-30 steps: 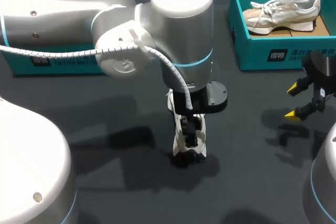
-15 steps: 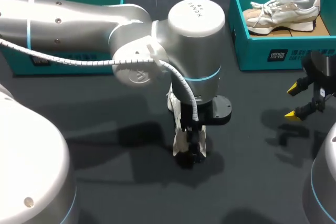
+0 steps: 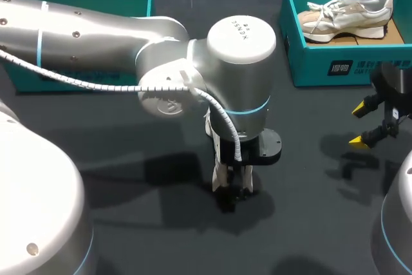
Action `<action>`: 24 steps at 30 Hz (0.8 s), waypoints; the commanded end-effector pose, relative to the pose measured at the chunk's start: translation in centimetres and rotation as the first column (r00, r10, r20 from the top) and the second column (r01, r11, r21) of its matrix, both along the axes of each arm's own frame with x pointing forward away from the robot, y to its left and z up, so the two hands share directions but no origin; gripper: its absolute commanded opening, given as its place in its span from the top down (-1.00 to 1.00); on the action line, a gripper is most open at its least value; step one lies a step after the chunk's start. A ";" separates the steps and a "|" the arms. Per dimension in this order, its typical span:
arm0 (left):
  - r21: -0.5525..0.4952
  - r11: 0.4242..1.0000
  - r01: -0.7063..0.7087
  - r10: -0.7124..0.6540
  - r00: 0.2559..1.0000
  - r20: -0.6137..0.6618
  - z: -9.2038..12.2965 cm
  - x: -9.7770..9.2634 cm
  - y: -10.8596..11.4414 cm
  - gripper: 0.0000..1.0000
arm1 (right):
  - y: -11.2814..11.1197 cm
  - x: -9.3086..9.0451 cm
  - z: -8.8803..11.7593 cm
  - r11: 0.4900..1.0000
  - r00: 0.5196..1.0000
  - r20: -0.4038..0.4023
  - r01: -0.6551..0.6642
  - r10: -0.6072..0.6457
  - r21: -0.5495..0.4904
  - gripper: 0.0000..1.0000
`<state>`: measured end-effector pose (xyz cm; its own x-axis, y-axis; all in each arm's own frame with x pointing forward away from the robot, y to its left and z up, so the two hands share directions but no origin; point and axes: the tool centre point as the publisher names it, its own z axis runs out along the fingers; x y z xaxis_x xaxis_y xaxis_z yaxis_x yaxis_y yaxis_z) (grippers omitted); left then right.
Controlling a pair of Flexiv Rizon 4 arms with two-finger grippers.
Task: Take the shoe out of the shoebox, open the shoe tongue, remove and reinsert the insole, then place the shoe into the shoebox
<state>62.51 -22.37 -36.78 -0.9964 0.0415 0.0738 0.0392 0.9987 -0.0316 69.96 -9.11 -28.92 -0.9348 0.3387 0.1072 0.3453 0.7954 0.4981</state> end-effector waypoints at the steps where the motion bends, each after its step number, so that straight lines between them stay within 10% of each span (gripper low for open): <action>1: -0.008 1.000 -0.001 0.001 1.000 0.003 -0.4 -0.1 0.2 -0.45 | 0.0 -0.2 0.0 1.000 1.000 0.002 0.001 -0.001 -0.002 -1.00; 12: -0.007 1.000 -0.021 0.021 1.000 0.021 -1.1 0.1 0.0 -0.26 | 0.0 -0.2 0.0 1.000 1.000 0.002 0.001 -0.001 -0.002 -1.00; 19: -0.003 1.000 -0.031 0.031 0.999 0.026 -1.1 0.0 0.0 0.36 | 0.0 -0.2 0.0 1.000 1.000 0.002 0.001 -0.001 -0.002 -1.00; 21: -0.001 0.999 -0.036 0.036 0.999 0.027 -1.1 0.0 0.0 0.94 | 0.0 -0.2 0.0 1.000 1.000 0.002 0.001 -0.001 -0.002 -1.00; 24: 0.002 0.999 -0.037 0.037 0.999 0.024 -1.1 0.0 0.1 1.00 | 0.0 -0.2 0.0 1.000 1.000 0.002 0.001 -0.001 -0.002 -1.00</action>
<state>62.48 -22.15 -37.92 -0.9988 0.0041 0.0495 0.0025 0.9995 -0.0319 69.96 -9.11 -28.92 -0.9348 0.3387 0.1072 0.3453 0.7954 0.4981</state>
